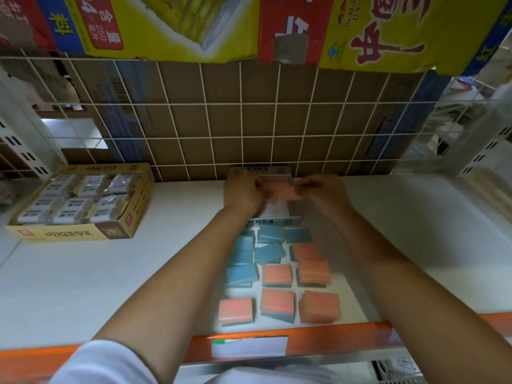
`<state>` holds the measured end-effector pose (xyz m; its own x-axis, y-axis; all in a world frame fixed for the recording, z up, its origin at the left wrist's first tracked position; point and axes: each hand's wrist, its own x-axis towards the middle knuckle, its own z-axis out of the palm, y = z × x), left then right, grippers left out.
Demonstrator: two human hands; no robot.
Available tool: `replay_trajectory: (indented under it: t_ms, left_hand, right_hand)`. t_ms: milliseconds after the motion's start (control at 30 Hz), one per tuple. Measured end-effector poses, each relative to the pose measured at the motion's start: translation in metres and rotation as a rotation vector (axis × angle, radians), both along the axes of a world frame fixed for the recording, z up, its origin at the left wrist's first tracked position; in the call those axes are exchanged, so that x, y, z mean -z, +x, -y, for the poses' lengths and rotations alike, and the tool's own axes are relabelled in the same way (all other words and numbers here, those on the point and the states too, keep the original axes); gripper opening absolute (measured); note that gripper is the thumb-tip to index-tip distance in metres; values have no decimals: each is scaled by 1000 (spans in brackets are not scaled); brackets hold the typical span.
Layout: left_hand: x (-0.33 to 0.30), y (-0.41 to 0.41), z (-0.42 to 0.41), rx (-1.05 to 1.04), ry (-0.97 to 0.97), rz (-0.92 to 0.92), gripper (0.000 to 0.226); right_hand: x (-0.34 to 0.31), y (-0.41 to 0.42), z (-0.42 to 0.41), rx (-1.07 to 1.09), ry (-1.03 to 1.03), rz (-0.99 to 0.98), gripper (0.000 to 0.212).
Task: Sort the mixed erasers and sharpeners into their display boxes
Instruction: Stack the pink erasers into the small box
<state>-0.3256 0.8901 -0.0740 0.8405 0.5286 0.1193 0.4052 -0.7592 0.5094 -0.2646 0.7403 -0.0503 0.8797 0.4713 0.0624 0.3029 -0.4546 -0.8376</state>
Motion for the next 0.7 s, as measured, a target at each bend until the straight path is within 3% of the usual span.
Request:
replay_trajectory:
  t_ms: [133,200,333,700]
  left_hand:
    - [1,1,-2,32,114,-63,42]
    - [-3,-4,-1,84,109,-65,30]
    - [-4,-11,-4,207,158,-44,20]
    - [2,-11,-5,213,198,-46,14]
  right_hand:
    - [-1,6,-6,-60,-184,114,17]
    - [-1,8,-10,-91,-240,113,18]
    - [4,9,-18,-104,-215,32,19]
    - [32,16,-30,51,-167,74,13]
